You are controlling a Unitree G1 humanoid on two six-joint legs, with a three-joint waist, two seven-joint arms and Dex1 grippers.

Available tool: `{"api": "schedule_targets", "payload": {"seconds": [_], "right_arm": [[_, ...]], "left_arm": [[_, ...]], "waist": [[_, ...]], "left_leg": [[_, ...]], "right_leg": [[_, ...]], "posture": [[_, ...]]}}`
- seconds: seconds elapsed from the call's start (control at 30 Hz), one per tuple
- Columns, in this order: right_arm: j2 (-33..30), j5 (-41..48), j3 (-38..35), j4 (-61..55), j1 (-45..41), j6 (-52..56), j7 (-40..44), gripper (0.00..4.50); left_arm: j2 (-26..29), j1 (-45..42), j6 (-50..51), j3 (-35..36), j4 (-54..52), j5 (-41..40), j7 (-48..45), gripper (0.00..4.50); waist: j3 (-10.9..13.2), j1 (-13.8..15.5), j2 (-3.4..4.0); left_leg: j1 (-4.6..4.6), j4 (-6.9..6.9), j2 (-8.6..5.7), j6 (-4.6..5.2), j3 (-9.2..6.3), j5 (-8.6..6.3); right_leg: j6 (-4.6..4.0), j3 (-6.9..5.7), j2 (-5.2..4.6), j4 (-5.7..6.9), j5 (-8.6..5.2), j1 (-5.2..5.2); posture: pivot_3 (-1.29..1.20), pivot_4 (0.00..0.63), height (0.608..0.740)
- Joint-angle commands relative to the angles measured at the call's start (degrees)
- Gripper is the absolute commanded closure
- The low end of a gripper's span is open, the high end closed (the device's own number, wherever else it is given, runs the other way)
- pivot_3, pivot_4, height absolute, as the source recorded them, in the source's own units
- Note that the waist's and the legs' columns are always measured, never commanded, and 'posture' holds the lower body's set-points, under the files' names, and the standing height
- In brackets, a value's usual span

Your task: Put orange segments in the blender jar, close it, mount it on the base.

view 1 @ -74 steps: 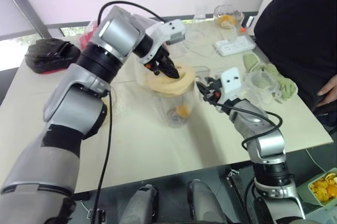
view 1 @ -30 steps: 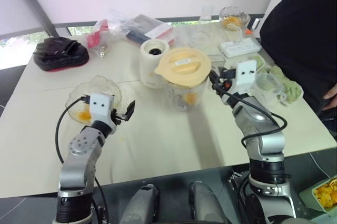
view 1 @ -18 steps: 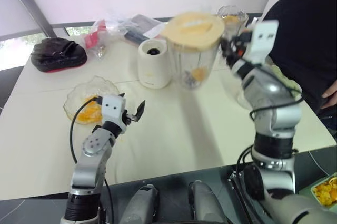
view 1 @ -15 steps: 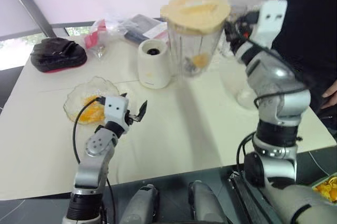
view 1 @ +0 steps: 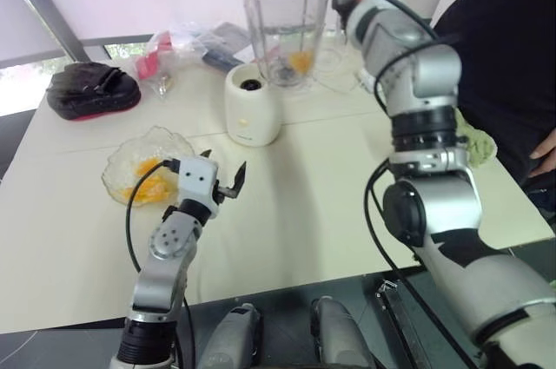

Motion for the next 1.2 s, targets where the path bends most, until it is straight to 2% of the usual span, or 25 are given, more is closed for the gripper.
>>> {"api": "schedule_targets", "payload": {"seconds": [0.03, 0.2, 0.37, 0.7, 1.2], "right_arm": [[0.9, 0.2, -1.5, 7.1, -8.5, -11.0, -1.2, 2.86], [2.2, 0.4, -2.5, 19.7, -12.7, -19.9, -2.8, 2.86], [4.5, 0.6, -3.0, 26.3, -14.2, -24.1, -3.8, 2.86], [7.9, 0.1, -3.2, 30.5, -13.1, -27.6, -5.5, 2.86], [7.6, -4.1, -0.1, 32.0, -9.8, -28.8, -7.7, 2.86]], "left_arm": [[0.1, 0.3, 0.6, -0.1, -3.9, 1.1, 1.3, 0.33], [0.5, 1.4, 1.2, 0.5, -5.3, 1.6, 2.0, 0.33], [1.0, 3.0, 1.5, 0.9, -6.6, 1.8, 2.4, 0.33], [1.4, 4.7, 0.2, 1.1, -6.1, 2.1, 2.7, 0.33], [1.4, 7.6, -4.8, 0.3, -2.9, 2.4, 2.1, 0.33]], "waist": [[0.0, 0.0, 0.00], [0.0, 0.2, -0.01], [0.0, 0.0, 0.01], [0.0, -1.1, 0.03], [0.0, -1.2, 0.03]], "left_leg": [[-0.02, -0.03, 0.00, 0.00, -0.01, 0.00], [-0.06, -0.07, -0.02, 0.00, -0.03, 0.00], [-0.05, -0.10, 0.00, 0.00, -0.04, 0.00], [-0.08, -0.23, 0.01, -0.02, -0.04, 0.01], [-0.07, -0.29, 0.00, -0.03, -0.05, 0.02]], "right_leg": [[0.00, 0.00, 0.00, -0.01, 0.00, -0.02], [0.00, -0.01, 0.00, -0.09, 0.00, -0.02], [0.00, -0.01, 0.01, -0.10, 0.00, -0.03], [-0.01, 0.01, 0.02, -0.10, -0.01, -0.11], [-0.02, 0.01, 0.01, -0.10, -0.01, -0.14]], "posture": [[0.00, 0.150, 0.740], [0.00, 0.150, 0.740], [0.00, 0.150, 0.740], [0.00, 0.150, 0.740], [0.00, 0.150, 0.740]]}}
